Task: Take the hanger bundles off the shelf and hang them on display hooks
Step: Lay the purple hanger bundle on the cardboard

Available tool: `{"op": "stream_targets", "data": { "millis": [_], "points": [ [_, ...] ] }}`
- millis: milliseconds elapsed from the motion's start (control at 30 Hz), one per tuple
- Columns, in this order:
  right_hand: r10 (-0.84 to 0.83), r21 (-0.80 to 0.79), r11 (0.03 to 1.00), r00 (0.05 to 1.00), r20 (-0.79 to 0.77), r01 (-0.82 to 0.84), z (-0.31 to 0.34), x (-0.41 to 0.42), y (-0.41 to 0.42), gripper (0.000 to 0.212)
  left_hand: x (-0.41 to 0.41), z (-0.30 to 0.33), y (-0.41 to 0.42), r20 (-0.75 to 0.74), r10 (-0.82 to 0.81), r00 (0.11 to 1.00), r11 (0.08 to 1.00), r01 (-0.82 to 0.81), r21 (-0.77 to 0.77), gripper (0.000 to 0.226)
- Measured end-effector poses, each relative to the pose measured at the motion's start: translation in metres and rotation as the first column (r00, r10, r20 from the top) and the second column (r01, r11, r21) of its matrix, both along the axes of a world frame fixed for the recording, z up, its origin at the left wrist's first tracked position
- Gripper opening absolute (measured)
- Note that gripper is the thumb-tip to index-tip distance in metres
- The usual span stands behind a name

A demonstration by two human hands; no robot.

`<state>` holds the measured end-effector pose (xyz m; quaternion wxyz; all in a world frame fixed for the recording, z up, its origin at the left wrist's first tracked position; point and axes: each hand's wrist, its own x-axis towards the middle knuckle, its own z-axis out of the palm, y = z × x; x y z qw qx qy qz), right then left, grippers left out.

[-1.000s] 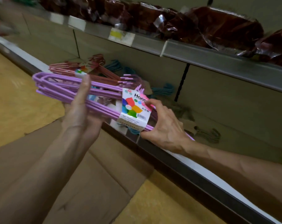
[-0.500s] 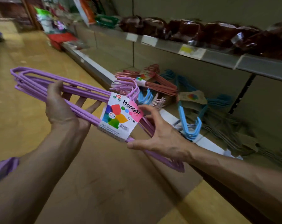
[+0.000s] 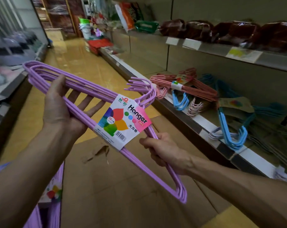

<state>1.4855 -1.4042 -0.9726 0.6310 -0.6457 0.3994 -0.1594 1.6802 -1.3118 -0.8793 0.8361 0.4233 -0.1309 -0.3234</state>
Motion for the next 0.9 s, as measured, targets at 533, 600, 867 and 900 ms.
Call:
{"op": "stream_targets", "data": {
  "millis": [533,600,867,900],
  "points": [
    [-0.077,-0.383,0.923,0.991,-0.112,0.029,-0.002,0.022,0.013,0.025,0.026,-0.006,0.019,0.718,-0.083,0.691,0.867,-0.305,0.394,0.034],
    [-0.038,-0.375,0.927,0.992,-0.117,-0.009,0.002,0.025,0.019,0.029,0.007,-0.001,0.013,0.757,-0.225,0.613,0.882,-0.201,0.425,0.035],
    [0.105,-0.342,0.931,0.991,-0.088,-0.129,0.003,0.032,0.038,0.038,-0.021,-0.003,-0.001,0.79,-0.41,0.456,0.833,-0.167,0.528,0.033],
    [0.131,-0.335,0.93,0.988,-0.076,-0.149,0.004,0.033,0.041,0.037,-0.019,-0.006,-0.001,0.799,-0.395,0.453,0.827,-0.204,0.524,0.034]
  ]
}}
